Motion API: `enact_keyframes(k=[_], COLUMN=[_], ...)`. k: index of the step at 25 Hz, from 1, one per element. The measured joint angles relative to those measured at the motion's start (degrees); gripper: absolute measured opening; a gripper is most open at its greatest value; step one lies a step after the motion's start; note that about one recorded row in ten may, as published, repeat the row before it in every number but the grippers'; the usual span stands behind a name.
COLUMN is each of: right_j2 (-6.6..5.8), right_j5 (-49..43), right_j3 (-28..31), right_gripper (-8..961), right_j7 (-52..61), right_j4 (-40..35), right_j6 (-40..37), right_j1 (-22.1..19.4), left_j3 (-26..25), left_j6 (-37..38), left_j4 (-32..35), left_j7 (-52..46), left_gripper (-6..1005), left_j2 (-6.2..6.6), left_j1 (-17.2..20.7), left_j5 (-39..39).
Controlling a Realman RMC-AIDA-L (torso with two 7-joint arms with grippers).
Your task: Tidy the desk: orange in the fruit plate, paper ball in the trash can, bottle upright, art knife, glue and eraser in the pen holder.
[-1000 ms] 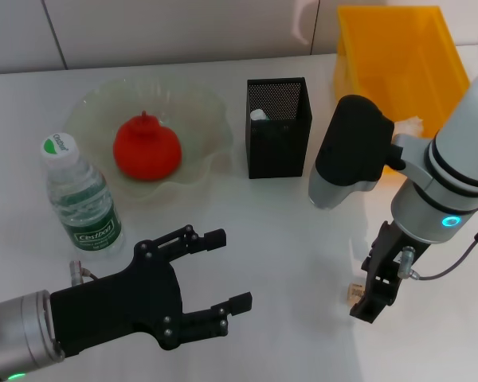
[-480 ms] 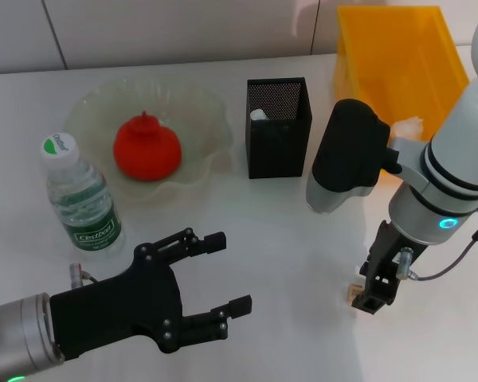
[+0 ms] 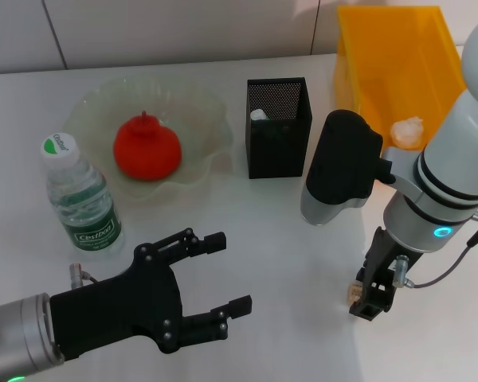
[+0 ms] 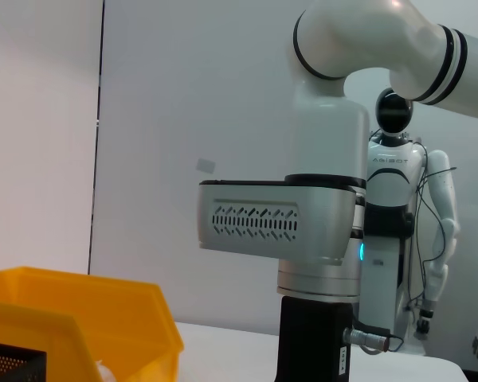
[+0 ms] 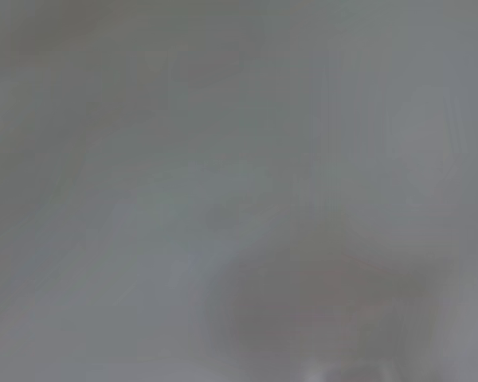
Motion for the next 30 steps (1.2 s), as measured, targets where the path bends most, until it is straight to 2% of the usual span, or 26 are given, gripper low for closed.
enact_keyframes(k=[3,16,20,23,30], right_j2=[0.00,-0.13,-0.09,-0.08,-0.42], right_j5=[-0.01,0.30,0.58,0.79,8.24], right_j3=[-0.02,0.03,1.04,4.67,22.39], right_gripper=[486,289,264,273,292], right_j7=[0.04,-0.09,-0.08,0.11,-0.27], right_j4=[0.11,1.32,-1.40,-5.96,-19.27], right_j6=[0.14,1.16,0.98,-0.13,-1.35], right_j1=[-0.07,-0.12,-0.88,-1.52,-1.70], left_j3=[0.00,0.00,0.00,0.00,0.00], left_j6=[0.00,-0.01,0.19,0.33,0.81], left_j4=[0.00,0.00,0.00,0.01,0.01], left_j7=[0.00,0.00,0.00,0.00,0.00], left_gripper=[802,802,802,802,801], left_j2=[0.00,-0.09,-0.09,-0.09,-0.12], left_j1=[0.00,-0.09,-0.06,-0.04,-0.01], left_j5=[0.00,0.00,0.00,0.00,0.00])
